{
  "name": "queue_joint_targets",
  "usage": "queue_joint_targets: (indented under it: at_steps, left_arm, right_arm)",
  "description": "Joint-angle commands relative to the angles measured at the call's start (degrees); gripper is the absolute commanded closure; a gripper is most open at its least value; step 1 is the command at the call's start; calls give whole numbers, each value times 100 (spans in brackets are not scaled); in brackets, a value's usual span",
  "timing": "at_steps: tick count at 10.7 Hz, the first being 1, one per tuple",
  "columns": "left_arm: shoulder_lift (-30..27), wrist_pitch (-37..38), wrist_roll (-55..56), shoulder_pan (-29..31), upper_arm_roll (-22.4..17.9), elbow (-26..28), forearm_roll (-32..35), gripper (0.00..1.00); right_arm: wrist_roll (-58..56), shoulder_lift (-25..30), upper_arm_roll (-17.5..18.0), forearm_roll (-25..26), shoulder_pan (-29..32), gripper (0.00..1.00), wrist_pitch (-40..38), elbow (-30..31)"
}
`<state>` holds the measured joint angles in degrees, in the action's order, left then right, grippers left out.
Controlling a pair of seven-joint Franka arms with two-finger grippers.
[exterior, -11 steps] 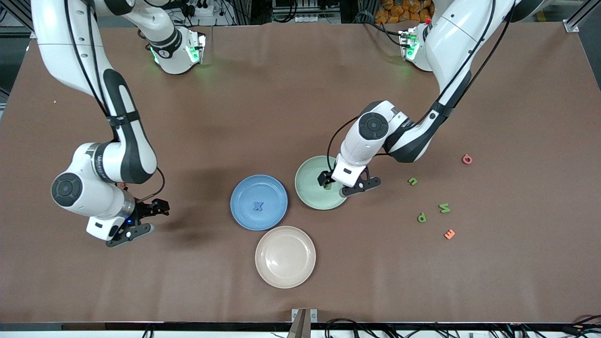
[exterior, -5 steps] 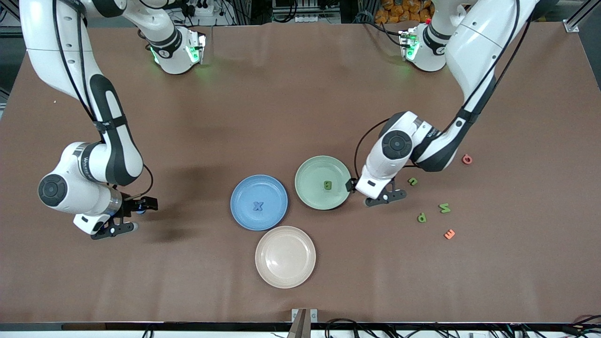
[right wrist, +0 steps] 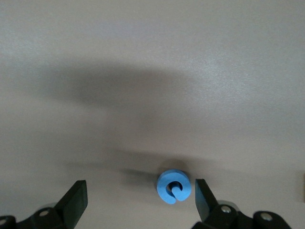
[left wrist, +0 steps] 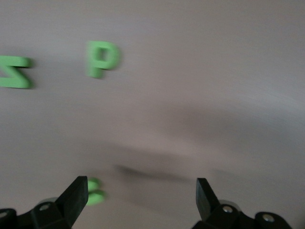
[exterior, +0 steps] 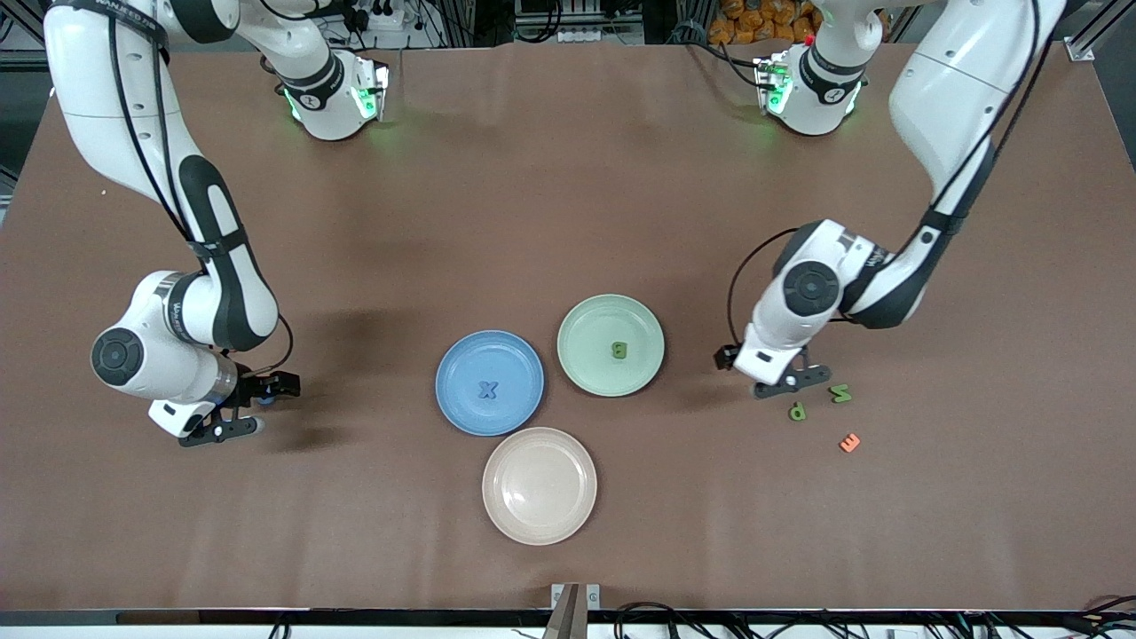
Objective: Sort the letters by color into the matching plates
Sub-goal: 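Grasp the blue e with the right gripper while the left gripper reaches green u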
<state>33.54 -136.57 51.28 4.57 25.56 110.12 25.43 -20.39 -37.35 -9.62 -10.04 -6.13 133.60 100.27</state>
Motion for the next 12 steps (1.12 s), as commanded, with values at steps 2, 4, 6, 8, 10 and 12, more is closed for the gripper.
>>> queue_joint_targets:
  at_steps: [2, 4, 6, 8, 10, 12]
  left_arm:
    - [-716, -123, 504, 1133, 125, 887, 59, 0]
    - [-788, -613, 1021, 1397, 291, 1177, 41, 0]
    - [-761, -845, 1689, 1354, 379, 1249, 49, 0]
    - [-744, -845, 1903, 1337, 503, 1258, 49, 0]
    - [-674, -915, 1903, 1328, 529, 1293, 49, 0]
    - [-525, -1212, 2025, 1319, 529, 1363, 75, 0]
  right_arm:
    - [-105, 17, 66, 20, 261, 0, 104, 45]
    - [-238, -27, 75, 11, 366, 0, 331, 167]
    - [-255, -53, 75, 11, 375, 0, 482, 247]
    - [-255, -62, 83, 11, 375, 0, 622, 334]
    - [-264, -62, 83, 20, 393, 1, 754, 440]
    - [-404, -45, 83, 20, 393, 19, 781, 501]
